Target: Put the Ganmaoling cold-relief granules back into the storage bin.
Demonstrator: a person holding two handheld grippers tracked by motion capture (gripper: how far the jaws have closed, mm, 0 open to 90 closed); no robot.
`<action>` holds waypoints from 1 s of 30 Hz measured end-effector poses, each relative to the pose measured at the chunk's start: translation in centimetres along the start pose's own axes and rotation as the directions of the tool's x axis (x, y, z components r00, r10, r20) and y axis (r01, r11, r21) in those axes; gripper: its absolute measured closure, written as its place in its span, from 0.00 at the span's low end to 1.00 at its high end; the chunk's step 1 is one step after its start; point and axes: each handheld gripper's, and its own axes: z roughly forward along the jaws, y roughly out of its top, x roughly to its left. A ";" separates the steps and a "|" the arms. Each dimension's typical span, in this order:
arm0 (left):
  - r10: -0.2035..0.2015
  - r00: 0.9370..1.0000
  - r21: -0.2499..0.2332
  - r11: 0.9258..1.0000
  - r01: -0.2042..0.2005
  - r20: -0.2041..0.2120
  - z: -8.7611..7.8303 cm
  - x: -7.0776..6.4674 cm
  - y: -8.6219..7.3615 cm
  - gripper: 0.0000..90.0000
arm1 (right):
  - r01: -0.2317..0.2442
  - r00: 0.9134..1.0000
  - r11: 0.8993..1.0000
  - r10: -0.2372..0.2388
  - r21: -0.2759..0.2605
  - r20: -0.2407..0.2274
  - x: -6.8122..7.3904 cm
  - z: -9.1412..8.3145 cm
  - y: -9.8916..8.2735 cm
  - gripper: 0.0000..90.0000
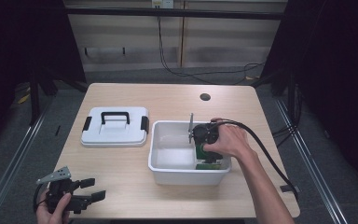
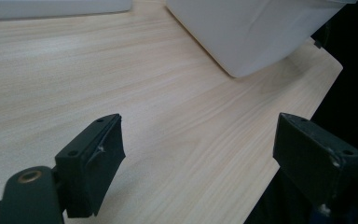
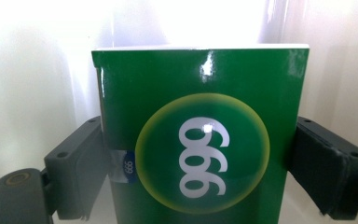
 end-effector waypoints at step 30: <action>0.001 1.000 0.002 1.000 -0.001 -0.006 0.0 0.0 0.0 0.18 | -0.085 0.996 0.985 0.081 -0.150 -0.034 0.2 -3.2 -2.3 0.15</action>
